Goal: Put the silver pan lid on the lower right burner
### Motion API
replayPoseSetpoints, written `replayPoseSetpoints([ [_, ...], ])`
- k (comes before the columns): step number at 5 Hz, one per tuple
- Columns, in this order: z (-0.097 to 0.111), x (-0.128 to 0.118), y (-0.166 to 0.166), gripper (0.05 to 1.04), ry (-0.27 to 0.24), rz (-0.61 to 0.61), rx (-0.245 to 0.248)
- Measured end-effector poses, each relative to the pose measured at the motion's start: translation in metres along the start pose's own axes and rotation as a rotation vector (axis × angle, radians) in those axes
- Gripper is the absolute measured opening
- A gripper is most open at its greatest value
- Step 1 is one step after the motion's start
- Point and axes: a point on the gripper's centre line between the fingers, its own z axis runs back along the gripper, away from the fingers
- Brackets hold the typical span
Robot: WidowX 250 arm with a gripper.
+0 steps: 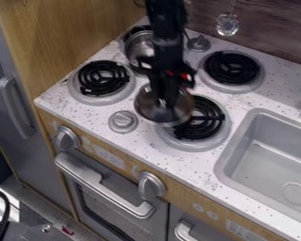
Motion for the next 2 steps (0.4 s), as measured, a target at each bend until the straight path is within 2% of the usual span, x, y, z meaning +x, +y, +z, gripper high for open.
replayPoseSetpoints([
  [1, -0.02, -0.006, -0.023, 0.267, 0.029, -0.031, -0.004],
  [2, -0.033, 0.0, -0.038, 0.267, 0.045, -0.041, -0.011],
])
